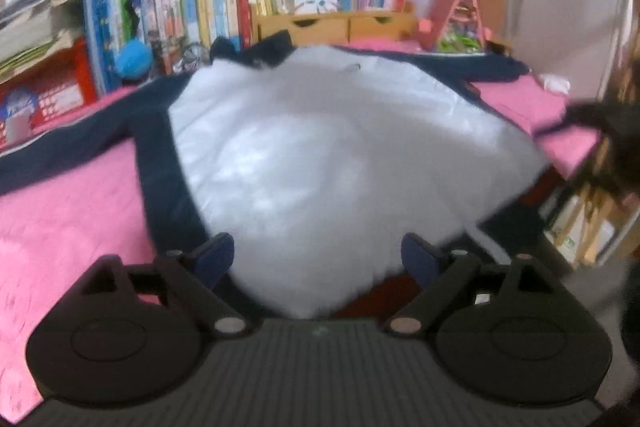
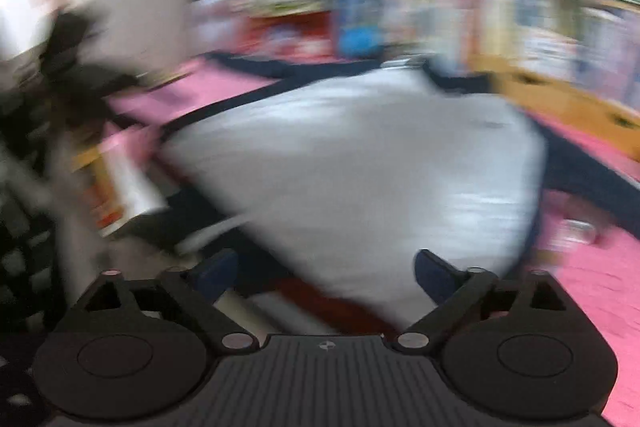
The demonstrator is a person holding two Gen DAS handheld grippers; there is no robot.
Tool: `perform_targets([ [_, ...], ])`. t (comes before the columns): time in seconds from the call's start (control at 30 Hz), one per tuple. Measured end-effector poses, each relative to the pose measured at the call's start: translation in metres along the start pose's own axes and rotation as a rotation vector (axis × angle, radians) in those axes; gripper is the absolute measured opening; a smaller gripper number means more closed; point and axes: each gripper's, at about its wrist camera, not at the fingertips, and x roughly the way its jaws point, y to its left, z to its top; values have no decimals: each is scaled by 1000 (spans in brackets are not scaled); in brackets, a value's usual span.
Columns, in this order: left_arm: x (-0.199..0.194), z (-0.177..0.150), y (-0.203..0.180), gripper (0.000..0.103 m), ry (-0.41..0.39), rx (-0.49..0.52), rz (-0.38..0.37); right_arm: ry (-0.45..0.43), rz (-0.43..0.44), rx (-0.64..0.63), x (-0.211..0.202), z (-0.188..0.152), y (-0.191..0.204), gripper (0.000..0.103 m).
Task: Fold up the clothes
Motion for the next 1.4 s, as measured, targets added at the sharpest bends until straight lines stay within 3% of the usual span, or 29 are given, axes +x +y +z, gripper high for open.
perform_targets([
  [0.1,11,10,7,92,-10,-25,1,72,-4,-176,18,-2,29,100],
  [0.17,11,12,7,92,-19,-17,5,108,-115,-346,32,-7,47,94],
  [0.3,-3,4,-10,92,-25,73,-2,-22,-217,-355,28,4,45,94],
  [0.37,-6,3,-20,94,-18,105,-15,-79,-205,-183,20,19,23,95],
  [0.5,-1,6,-47,96,-36,174,-110,-138,-255,183,22,40,-22,95],
  [0.6,10,9,-70,99,-44,241,-152,-181,-272,337,23,44,-37,95],
  [0.73,34,6,-89,98,-6,318,-13,-209,-286,376,24,45,-47,95],
  [0.83,38,-4,-76,97,39,375,181,-178,-284,325,20,37,-42,95],
  [0.97,13,-29,-28,100,183,299,358,-28,-198,224,12,7,-34,95],
  [1.07,-9,-44,5,100,247,91,324,125,-204,163,6,-20,-35,95],
  [1.17,-16,-46,19,96,250,-24,249,150,-235,136,-4,-29,-36,95],
  [1.33,-42,-40,31,95,150,-84,-30,122,-241,189,-25,-29,-52,95],
  [1.4,-58,-37,32,97,99,-71,-84,105,-285,187,-34,-27,-58,95],
])
